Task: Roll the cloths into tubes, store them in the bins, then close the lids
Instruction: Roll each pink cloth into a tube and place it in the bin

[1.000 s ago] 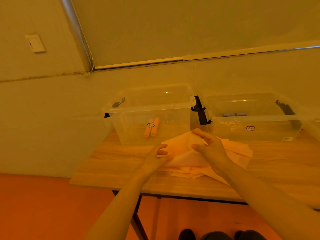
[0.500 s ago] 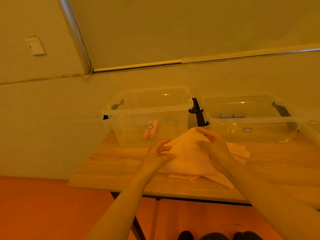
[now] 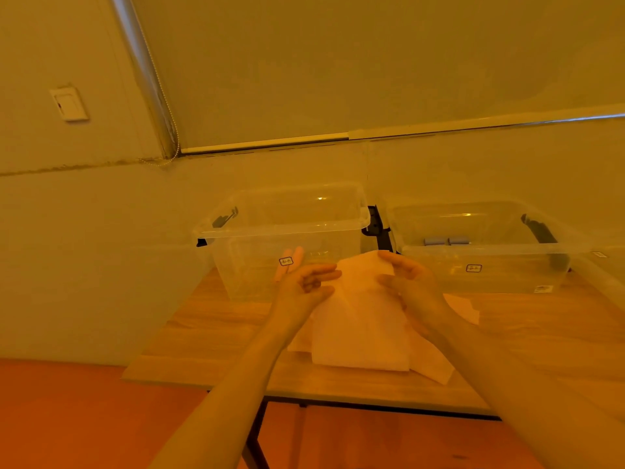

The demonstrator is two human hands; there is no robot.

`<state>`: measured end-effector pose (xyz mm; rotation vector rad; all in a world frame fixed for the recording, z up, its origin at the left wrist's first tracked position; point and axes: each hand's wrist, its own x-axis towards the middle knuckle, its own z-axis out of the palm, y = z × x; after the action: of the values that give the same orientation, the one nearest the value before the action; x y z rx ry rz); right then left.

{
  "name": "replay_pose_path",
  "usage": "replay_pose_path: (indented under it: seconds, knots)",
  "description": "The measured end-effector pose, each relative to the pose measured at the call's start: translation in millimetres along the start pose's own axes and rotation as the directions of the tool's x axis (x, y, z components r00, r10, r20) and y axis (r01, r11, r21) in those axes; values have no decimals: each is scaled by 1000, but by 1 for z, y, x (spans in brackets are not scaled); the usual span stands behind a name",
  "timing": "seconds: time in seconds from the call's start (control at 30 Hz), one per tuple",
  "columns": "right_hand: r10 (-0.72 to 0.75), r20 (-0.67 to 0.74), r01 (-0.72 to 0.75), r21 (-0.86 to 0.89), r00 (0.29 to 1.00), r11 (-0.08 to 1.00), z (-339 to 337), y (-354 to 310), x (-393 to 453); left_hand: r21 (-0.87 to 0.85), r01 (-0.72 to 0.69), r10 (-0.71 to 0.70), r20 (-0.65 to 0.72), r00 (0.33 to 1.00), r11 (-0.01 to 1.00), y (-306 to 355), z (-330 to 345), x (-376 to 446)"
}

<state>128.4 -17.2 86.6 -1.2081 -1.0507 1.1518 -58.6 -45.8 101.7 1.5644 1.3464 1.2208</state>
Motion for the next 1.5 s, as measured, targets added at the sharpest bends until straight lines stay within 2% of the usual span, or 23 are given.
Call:
replay_pose_path:
  seconds: [0.13,0.2,0.3,0.43,0.67,0.87,1.0,1.17,1.3,1.43,1.5]
  knots:
    - [-68,35,67,13,997,998,-3,-26,9,170,-57,65,-42,997,984,19,-7,16]
    - [-84,65,82,30,994,996,-1,-39,15,167,-64,77,-76,994,984,32,-9,24]
    - [-32,99,26,53,995,998,5,-61,22,175,-101,127,-148,981,979,51,-13,37]
    - [-48,162,28,123,986,992,8,-90,30,165,-151,184,-207,961,975,70,-17,52]
    - [-134,218,125,54,967,991,20,-145,44,141,-224,256,-284,924,964,105,-25,75]
    - [-182,234,128,229,955,965,29,-198,72,47,-309,304,-376,876,950,139,-45,109]
    - [-179,276,117,227,944,967,41,-211,96,2,-346,320,-388,864,938,152,-53,144]
    - [-136,248,106,127,959,986,51,-191,138,151,-242,280,-344,896,958,129,-45,184]
    - [-110,235,127,-60,966,990,54,-160,171,274,-153,241,-322,915,949,97,-41,212]
    - [-178,182,230,-329,967,916,50,-128,192,345,-69,167,-262,950,936,59,-42,230]
    - [-210,173,262,-379,962,888,45,-114,196,402,-34,132,-219,967,915,42,-44,234]
